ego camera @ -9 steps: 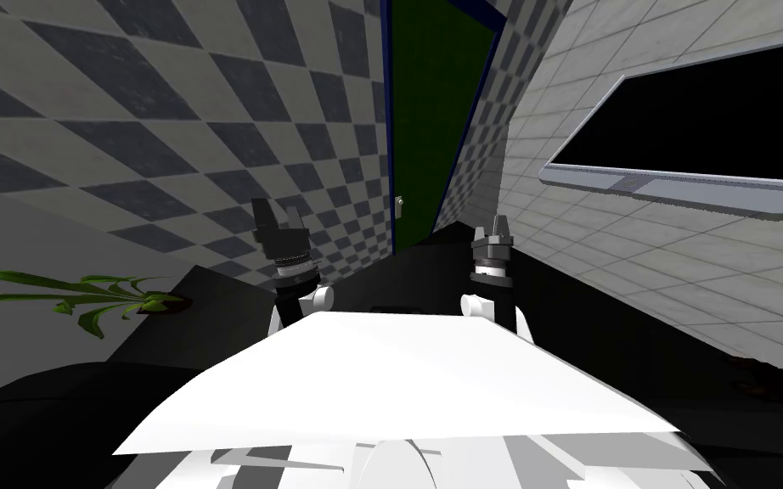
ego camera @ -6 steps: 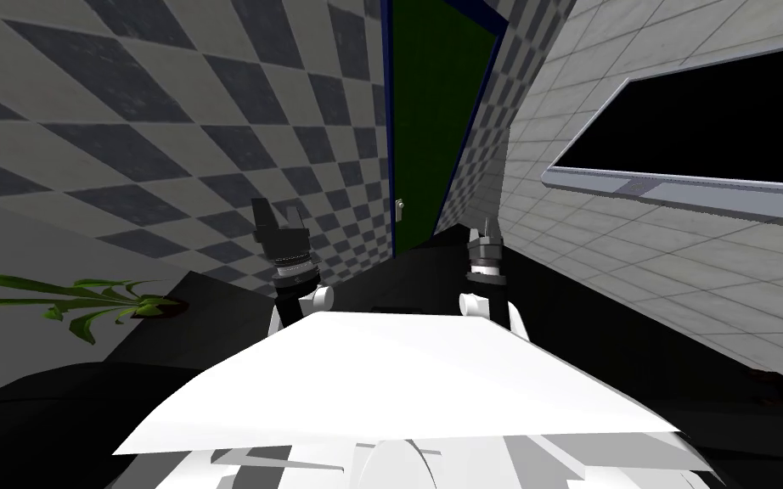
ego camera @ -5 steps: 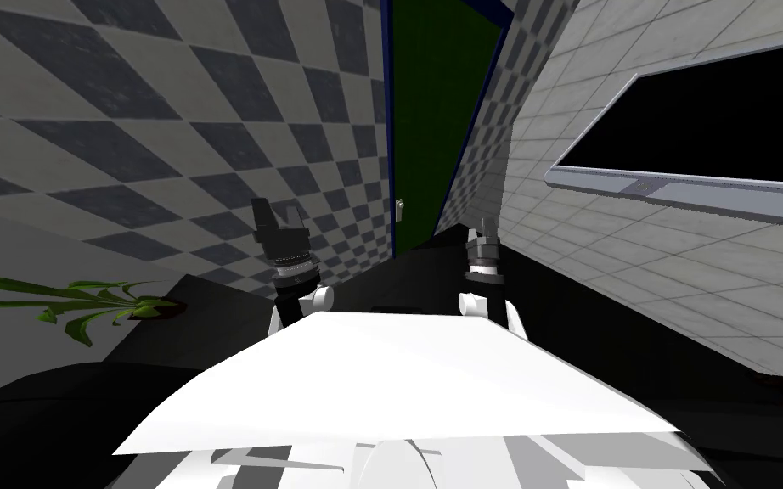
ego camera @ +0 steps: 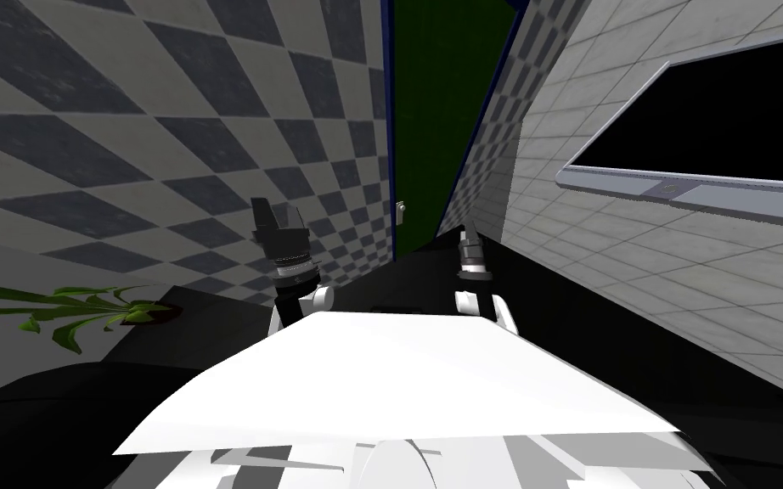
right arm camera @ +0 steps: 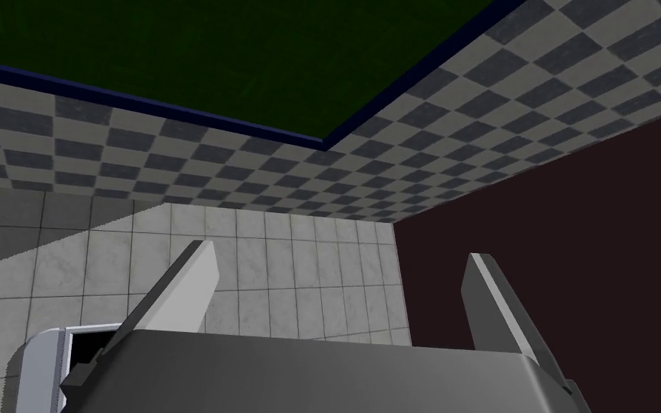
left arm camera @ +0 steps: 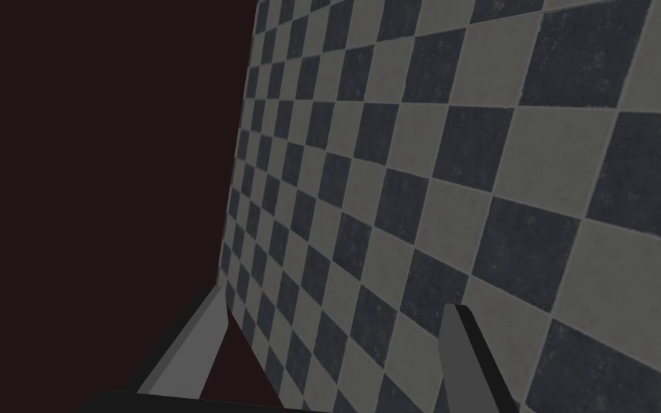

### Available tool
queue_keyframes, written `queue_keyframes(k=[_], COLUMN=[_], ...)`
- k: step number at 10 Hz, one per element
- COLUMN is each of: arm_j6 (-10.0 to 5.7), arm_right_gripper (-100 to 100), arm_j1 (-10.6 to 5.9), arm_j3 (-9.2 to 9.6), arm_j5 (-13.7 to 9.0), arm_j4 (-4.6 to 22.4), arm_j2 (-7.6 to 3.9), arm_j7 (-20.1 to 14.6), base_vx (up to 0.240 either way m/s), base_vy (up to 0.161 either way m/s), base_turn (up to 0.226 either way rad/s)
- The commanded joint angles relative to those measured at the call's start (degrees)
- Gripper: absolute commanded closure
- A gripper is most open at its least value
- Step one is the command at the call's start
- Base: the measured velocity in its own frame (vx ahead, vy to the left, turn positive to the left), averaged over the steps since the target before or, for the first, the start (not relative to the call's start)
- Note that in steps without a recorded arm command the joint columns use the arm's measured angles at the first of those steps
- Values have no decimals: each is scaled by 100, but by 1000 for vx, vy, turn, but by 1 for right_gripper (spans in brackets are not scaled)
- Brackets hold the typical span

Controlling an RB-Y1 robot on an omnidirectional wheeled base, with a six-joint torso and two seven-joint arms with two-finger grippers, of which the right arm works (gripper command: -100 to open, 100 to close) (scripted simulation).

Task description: Pull the door open

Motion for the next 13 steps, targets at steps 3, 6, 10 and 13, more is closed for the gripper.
queue_keyframes(k=[3,6,10,13], arm_j6=[-167,-278,-395,-483], arm_right_gripper=[-100,-100,-100,-100], arm_j1=[-200,-399,-607,-766], arm_j3=[29,62,97,123], arm_j5=[453,846,1258,1573], arm_j4=[498,919,1360,1697], arm_j2=[-125,-212,-295,-356], arm_j7=[297,548,810,1010], base_vx=[147,140,98,92], base_vy=[-6,-14,-10,-6], base_turn=[19,20,15,16])
